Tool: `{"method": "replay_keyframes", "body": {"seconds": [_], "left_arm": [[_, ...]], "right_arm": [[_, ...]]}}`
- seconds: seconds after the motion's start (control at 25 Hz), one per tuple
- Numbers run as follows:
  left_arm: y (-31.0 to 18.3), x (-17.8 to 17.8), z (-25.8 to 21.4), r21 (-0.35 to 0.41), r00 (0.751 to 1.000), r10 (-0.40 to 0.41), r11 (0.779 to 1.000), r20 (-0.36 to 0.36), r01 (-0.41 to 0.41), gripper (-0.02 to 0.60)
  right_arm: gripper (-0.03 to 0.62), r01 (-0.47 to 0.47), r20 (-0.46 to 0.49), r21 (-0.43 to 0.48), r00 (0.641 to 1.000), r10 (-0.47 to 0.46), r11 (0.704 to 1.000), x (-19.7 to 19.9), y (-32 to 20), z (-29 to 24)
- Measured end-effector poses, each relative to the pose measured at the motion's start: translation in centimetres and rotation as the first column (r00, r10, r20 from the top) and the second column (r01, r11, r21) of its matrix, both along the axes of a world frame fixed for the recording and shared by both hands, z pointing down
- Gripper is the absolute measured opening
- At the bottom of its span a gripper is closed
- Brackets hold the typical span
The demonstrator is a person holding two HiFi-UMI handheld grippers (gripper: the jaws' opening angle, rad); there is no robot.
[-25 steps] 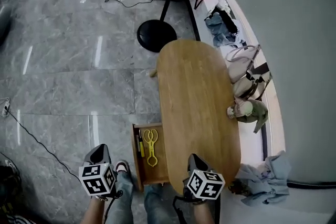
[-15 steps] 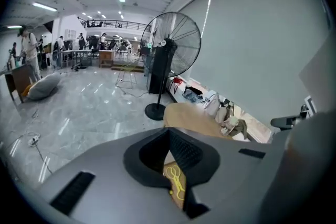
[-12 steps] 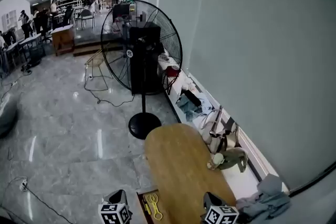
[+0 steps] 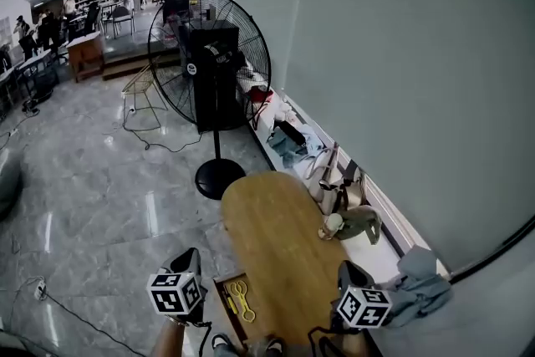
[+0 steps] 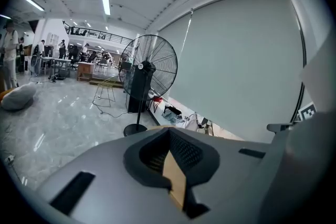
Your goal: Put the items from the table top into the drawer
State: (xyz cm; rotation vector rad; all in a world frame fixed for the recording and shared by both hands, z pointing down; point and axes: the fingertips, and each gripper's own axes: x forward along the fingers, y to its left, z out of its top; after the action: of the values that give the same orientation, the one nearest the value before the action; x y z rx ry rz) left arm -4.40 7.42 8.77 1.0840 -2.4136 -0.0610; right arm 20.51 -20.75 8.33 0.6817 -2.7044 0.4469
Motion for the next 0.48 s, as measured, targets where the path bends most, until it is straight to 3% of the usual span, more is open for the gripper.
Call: {"method": "replay_keyframes", "body": {"seconds": [0.16,0.48], "left_arm": [[-0.8,0.7,0.5,-0.007,1.0,0.017,1.0,-0.014,-0.017,-0.005],[-2.1,1.2,1.8,-0.009,0.998,0.04,0.999,-0.039,-0.04,-0.005]], "right_arm": [[0.005,-0.023,-0.067,0.022,0.997,0.025,0.999,1.5,-0.2,0.9],[0.005,-0.056,-0.088,0.027,0.994,0.058,0.998,2.3,-1.0,1.4]]}}
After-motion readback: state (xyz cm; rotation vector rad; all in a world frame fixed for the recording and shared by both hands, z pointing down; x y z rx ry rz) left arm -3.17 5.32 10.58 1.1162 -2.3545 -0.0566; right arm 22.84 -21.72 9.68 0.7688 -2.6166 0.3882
